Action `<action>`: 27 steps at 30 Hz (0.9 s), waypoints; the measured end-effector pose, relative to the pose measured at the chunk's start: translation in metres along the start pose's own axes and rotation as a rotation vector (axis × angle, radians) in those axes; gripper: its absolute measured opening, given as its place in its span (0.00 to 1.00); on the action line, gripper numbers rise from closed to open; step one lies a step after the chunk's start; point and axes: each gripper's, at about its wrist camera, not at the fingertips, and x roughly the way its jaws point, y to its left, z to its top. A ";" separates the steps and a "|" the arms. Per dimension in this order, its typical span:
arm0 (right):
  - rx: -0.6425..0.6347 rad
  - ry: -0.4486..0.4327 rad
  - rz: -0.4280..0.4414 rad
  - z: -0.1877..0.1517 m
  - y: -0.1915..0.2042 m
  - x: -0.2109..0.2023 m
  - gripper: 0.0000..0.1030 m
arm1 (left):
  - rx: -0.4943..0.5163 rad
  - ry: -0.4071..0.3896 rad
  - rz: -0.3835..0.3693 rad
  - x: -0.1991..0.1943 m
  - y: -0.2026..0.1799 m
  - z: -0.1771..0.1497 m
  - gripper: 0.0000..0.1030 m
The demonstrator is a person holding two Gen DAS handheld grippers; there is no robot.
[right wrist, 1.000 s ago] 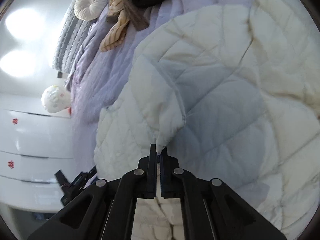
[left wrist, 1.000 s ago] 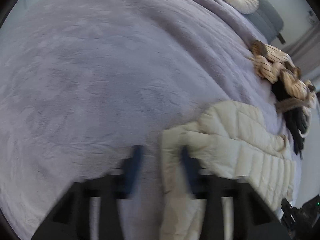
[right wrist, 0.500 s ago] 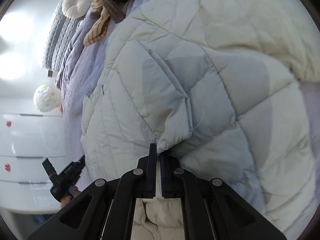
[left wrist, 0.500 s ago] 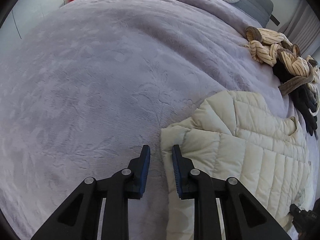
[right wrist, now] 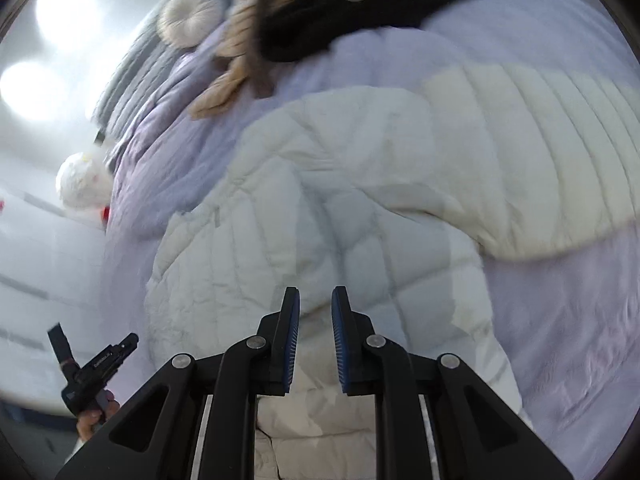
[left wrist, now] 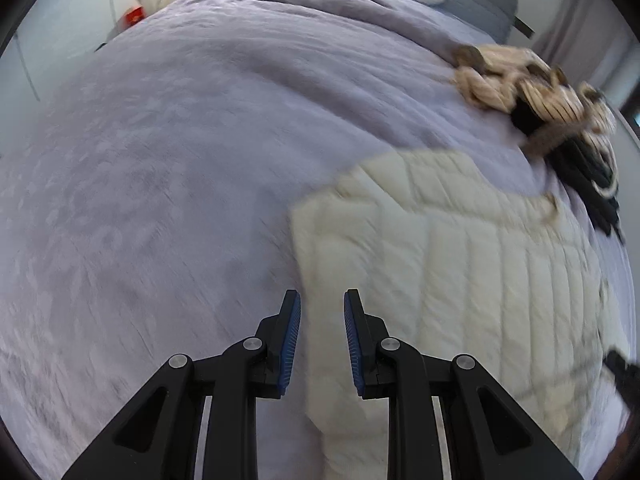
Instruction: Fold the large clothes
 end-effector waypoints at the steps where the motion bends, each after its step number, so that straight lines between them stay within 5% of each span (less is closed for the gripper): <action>1: -0.024 0.008 -0.006 0.001 0.003 0.003 0.18 | 0.020 0.018 0.002 0.004 -0.006 -0.007 0.24; 5: -0.101 0.060 -0.090 0.005 0.008 0.033 0.18 | 0.043 0.052 0.039 0.019 -0.023 -0.022 0.24; 9: -0.065 0.096 -0.087 0.009 -0.004 0.050 0.18 | 0.053 0.052 0.067 0.019 -0.031 -0.025 0.24; 22: 0.017 0.117 0.015 0.003 -0.017 -0.002 0.18 | 0.113 0.074 0.056 -0.020 -0.071 -0.032 0.24; 23: 0.023 0.118 0.019 0.001 -0.019 -0.007 0.18 | 0.114 0.075 0.052 -0.022 -0.074 -0.034 0.29; 24: 0.027 0.119 0.021 -0.001 -0.022 -0.011 0.18 | 0.117 0.078 0.042 -0.026 -0.080 -0.036 0.60; 26: 0.038 0.119 0.030 -0.004 -0.027 -0.020 0.18 | 0.104 0.053 0.026 -0.035 -0.090 -0.041 0.99; 27: 0.048 0.117 0.038 -0.007 -0.030 -0.025 0.18 | 0.110 0.038 0.019 -0.040 -0.094 -0.043 0.99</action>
